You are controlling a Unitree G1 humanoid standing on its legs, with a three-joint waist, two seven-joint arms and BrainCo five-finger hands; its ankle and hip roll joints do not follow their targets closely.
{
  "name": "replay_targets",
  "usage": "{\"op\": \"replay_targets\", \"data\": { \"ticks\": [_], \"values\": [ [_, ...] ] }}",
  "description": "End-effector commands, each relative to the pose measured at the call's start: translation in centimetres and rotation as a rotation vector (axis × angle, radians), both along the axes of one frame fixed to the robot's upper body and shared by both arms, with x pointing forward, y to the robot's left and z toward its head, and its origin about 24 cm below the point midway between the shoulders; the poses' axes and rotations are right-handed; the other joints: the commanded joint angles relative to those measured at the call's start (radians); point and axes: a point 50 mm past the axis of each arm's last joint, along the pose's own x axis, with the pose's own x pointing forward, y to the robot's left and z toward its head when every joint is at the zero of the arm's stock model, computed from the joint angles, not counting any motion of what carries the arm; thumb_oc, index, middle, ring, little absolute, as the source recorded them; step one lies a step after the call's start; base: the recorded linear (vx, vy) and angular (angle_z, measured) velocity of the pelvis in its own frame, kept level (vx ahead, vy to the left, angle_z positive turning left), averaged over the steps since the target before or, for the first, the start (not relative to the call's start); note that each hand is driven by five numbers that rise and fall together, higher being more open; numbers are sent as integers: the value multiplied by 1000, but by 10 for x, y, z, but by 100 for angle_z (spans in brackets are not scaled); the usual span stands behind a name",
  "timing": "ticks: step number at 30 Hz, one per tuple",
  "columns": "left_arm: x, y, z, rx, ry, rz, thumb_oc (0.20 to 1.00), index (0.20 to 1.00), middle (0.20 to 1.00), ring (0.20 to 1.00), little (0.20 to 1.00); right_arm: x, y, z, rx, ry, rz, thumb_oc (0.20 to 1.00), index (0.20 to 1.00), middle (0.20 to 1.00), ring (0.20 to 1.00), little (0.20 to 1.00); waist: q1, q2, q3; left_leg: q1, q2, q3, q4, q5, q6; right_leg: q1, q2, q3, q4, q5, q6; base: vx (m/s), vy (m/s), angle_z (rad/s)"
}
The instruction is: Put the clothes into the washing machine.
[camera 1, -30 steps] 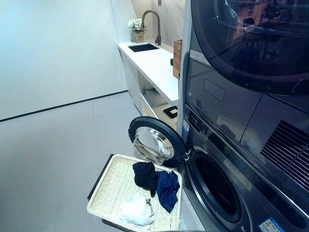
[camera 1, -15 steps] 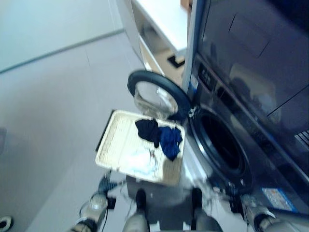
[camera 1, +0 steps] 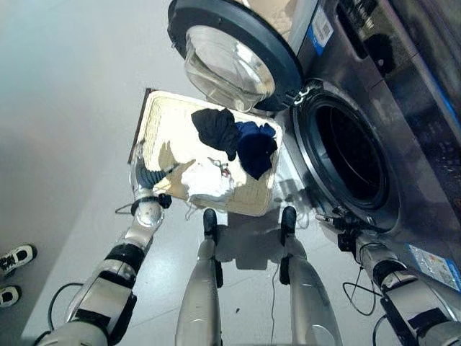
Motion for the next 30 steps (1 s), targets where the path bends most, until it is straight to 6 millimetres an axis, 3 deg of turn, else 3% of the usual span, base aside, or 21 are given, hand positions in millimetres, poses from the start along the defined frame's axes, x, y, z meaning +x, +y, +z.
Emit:
{"op": "replay_targets", "data": {
  "ticks": [1,7,14,24,30],
  "values": [
    [5,2,40,246,-172,17,1000,1000,1000,1000,1000,3,0,7,2,-54,5,1000,1000,1000,1000,1000,21,-86,-12,-140,-95,-56,152,-83,54,-132,-4,-11,133,-26,43,-61,-36,12],
    [17,-10,67,528,-210,-30,1000,1000,1000,1000,1000,17,-3,29,-10,-127,29,1000,1000,1000,1000,1000,7,-80,-12,-279,-106,-60,243,-95,54,-257,-4,-16,194,-25,44,-32,4,8],
    [30,-5,71,644,-57,-48,1000,1000,1000,1000,1000,28,-2,46,-32,-174,67,1000,1000,1000,1000,1000,-16,-72,-12,-364,-113,-55,286,-98,52,-341,2,-5,215,-16,45,-4,10,1],
    [39,1,61,639,194,-144,1000,1000,1000,1000,1000,40,-8,70,-82,-222,101,1000,1000,1000,1000,1000,-37,-55,-12,-458,-107,-48,321,-95,45,-440,13,14,237,-11,44,5,37,-2],
    [46,1,66,583,281,-180,1000,1000,1000,1000,1000,49,-5,85,-89,-258,116,1000,1000,1000,1000,1000,-45,-59,-12,-489,-104,-50,324,-90,39,-471,16,15,237,-4,43,0,0,0]
  ]
}}
